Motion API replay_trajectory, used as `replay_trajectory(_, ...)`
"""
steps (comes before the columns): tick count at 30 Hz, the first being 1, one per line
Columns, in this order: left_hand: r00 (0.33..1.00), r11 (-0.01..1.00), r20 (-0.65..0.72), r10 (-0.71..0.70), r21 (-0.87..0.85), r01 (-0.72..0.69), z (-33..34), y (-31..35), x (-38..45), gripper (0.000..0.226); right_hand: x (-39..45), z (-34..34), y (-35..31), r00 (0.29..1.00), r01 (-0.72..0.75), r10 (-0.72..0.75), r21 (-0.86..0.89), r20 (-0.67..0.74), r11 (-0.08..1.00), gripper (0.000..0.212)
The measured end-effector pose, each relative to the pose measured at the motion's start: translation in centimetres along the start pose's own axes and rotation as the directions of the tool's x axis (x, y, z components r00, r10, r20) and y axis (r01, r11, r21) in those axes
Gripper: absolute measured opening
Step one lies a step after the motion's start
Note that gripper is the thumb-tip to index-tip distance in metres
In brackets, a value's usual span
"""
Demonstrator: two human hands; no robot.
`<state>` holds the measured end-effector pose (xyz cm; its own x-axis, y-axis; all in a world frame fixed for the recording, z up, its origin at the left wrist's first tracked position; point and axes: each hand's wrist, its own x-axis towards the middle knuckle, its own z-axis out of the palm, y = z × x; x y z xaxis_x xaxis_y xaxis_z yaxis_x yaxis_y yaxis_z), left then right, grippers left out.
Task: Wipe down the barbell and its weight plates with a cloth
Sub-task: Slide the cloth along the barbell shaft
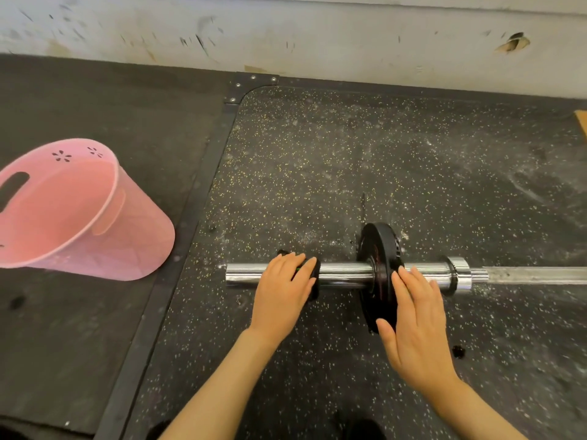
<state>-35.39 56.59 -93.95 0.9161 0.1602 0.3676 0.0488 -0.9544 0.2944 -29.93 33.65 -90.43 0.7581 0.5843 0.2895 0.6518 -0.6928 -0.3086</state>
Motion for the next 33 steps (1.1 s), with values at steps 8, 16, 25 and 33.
replay_trajectory(8, 0.994, 0.991, 0.019, -0.108, -0.081, 0.109, -1.3, 1.1, -1.2, 0.036, 2.4, -1.6, -1.2, 0.999, -0.029, 0.028, 0.026, 0.043, 0.999, 0.061)
replay_trajectory(16, 0.992, 0.992, 0.033, -0.119, -0.034, 0.12, 0.0, 2.7, -0.8, 0.026, 2.5, -0.4, -1.9, 0.995, -0.094, 0.088, 0.144, 0.049, 0.985, 0.06)
replay_trajectory(25, 0.998, 0.994, 0.066, -0.015, -0.11, 0.022, 2.2, 7.3, 1.5, 0.024, 2.7, 0.0, -1.7, 0.997, -0.082, 0.081, 0.126, 0.018, 0.989, 0.057)
replay_trajectory(33, 0.996, 0.999, 0.08, -0.031, -0.036, 0.034, 1.3, 5.2, 0.5, 0.03, 2.6, 0.1, -1.5, 0.998, -0.069, 0.068, 0.117, 0.007, 0.991, 0.057)
